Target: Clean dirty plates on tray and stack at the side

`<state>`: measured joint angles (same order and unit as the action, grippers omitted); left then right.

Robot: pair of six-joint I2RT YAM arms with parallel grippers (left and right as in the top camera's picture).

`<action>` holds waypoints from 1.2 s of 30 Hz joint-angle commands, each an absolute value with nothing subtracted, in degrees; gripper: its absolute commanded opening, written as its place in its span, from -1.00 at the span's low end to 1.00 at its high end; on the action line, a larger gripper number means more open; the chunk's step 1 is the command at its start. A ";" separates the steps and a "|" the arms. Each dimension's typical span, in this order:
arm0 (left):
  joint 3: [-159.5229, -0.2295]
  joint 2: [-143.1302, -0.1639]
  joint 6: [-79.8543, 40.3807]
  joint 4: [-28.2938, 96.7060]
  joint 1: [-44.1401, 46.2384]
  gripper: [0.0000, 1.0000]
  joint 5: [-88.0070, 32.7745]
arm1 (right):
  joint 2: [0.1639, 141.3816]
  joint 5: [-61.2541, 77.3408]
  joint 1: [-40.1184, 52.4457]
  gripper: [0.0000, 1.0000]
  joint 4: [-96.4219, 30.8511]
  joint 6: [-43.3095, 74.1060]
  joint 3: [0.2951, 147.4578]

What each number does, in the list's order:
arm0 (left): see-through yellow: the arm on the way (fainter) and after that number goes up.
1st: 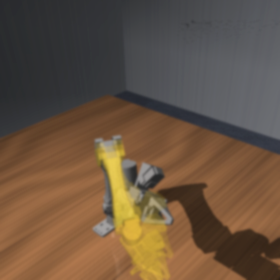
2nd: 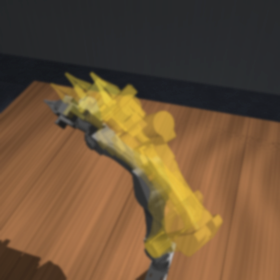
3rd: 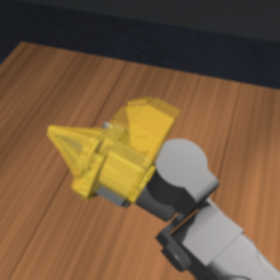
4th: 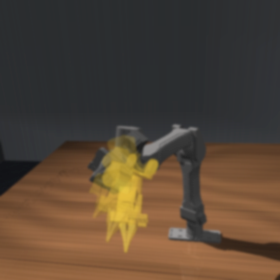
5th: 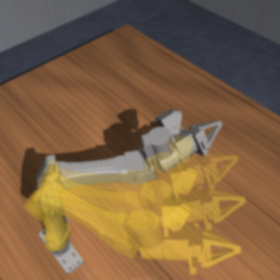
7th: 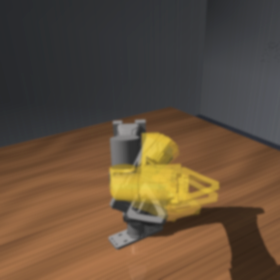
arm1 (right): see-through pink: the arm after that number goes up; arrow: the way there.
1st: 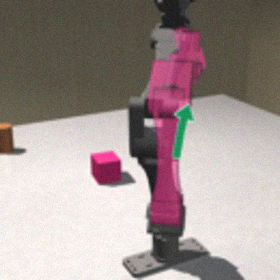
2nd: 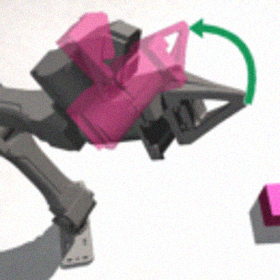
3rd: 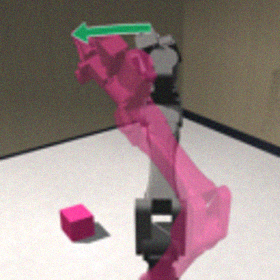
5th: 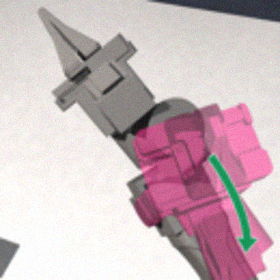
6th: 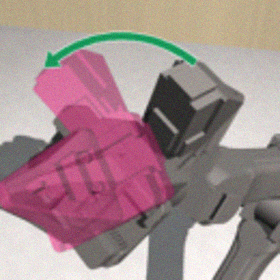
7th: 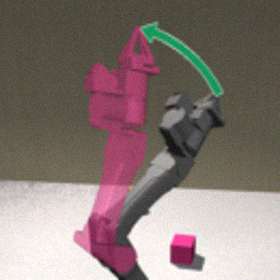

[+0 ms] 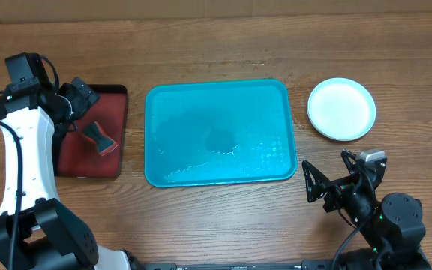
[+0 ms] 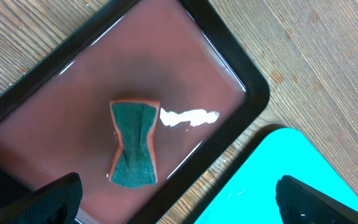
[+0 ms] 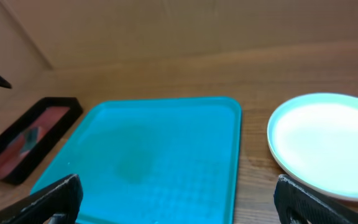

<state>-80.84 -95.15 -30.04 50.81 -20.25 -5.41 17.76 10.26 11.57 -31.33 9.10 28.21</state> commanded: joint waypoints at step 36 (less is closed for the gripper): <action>-81.25 -95.57 -30.24 50.72 -20.23 1.00 -5.82 | 0.16 14.06 -0.38 1.00 1.74 5.72 0.45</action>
<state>-80.84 -95.15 -30.04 50.81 -20.25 -5.41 0.84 13.52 -0.12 1.08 5.96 1.78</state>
